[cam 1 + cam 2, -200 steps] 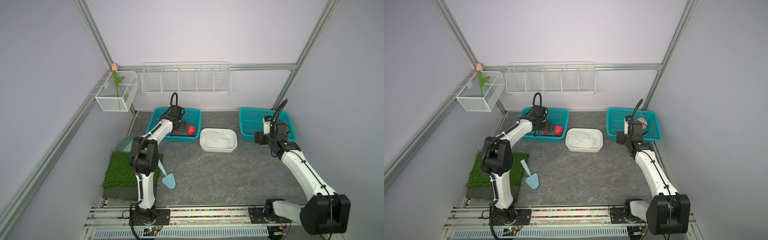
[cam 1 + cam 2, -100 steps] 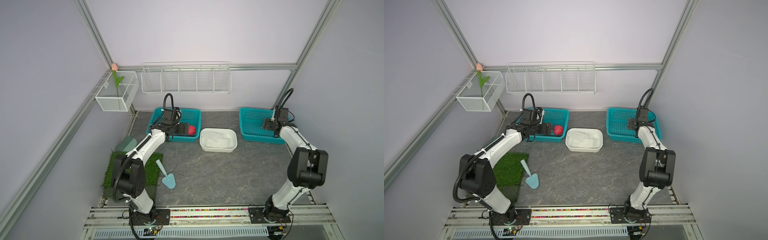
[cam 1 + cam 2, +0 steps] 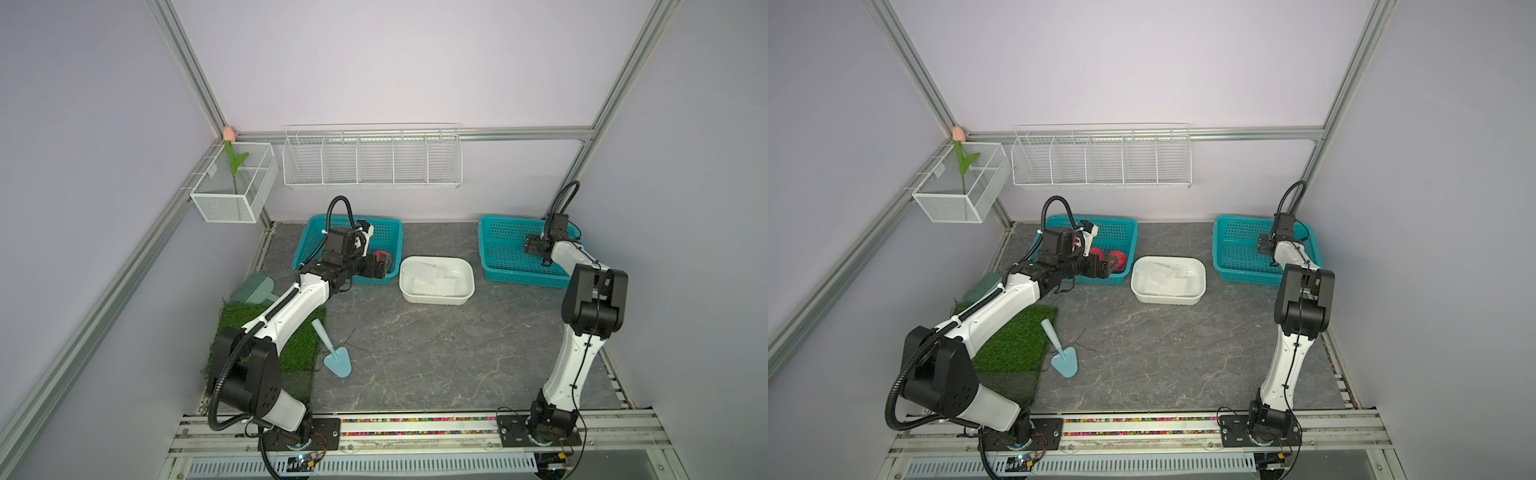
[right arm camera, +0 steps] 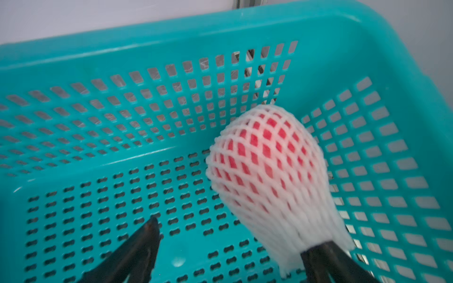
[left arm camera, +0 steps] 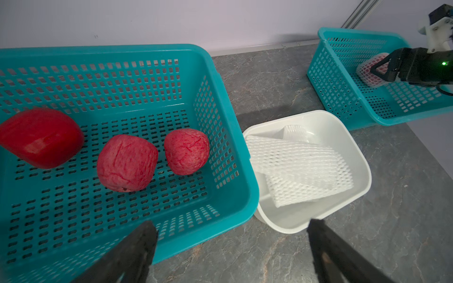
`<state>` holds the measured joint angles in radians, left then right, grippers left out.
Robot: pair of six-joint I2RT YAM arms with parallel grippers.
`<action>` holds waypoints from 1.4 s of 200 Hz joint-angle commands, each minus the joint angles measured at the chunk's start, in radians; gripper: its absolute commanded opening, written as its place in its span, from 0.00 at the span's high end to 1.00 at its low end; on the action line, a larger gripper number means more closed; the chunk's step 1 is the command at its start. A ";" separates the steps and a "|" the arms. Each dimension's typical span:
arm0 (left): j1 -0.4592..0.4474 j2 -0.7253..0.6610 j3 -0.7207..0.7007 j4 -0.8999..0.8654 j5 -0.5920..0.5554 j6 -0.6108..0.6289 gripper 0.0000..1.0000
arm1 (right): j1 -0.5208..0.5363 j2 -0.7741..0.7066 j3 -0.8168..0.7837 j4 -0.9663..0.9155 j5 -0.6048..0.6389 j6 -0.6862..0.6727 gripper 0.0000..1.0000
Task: Remove foam nets from apples
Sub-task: Pick up the apple from the basket.
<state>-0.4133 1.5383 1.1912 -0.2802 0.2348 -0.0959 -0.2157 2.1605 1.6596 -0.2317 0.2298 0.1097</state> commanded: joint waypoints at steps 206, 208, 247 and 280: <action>-0.010 0.168 0.121 0.005 0.085 -0.006 0.02 | -0.068 -0.042 0.023 -0.059 0.004 -0.110 0.11; -0.010 0.168 0.120 0.006 0.085 -0.006 0.02 | -0.069 -0.037 0.028 -0.061 0.000 -0.110 0.11; -0.012 0.194 0.140 0.009 0.087 -0.023 0.02 | -0.075 0.057 0.150 -0.135 -0.047 -0.134 0.11; -0.021 0.225 0.177 -0.008 0.088 -0.024 0.02 | -0.080 0.138 0.258 -0.222 -0.045 -0.133 0.11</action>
<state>-0.4225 1.7359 1.3151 -0.2714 0.3115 -0.1055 -0.2974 2.2520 1.8435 -0.3588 0.1993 -0.0162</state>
